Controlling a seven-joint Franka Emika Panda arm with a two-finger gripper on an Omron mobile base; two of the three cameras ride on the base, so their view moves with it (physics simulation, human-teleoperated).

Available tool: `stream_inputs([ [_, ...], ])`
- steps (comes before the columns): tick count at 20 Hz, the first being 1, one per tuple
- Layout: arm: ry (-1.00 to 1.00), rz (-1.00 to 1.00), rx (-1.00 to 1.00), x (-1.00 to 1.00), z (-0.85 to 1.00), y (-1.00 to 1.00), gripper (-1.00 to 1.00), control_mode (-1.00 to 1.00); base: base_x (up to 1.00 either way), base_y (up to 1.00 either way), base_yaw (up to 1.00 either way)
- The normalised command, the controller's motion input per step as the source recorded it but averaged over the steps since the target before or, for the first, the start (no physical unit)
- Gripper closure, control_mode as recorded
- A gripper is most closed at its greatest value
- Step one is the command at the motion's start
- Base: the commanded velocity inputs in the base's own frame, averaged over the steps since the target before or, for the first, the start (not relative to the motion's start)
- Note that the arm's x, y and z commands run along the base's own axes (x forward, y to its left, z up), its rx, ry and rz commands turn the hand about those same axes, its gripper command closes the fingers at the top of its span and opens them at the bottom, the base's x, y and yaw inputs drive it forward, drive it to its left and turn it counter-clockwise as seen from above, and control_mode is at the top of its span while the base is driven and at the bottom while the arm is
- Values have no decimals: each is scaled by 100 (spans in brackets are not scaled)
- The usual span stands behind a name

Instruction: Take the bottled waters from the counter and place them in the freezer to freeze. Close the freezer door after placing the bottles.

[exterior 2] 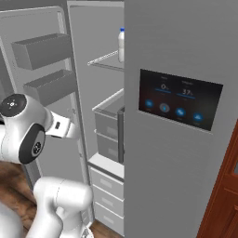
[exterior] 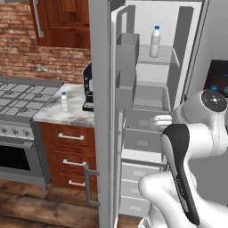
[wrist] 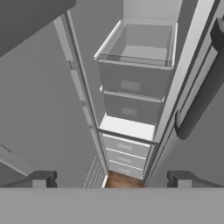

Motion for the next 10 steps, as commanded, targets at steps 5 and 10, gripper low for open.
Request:
stream_inputs([
  [5,6,0,-6,0,-54,0,-100,-100,0,0,0],
  [10,9,0,-2,0,-35,0,-100,-100,0,0,0],
])
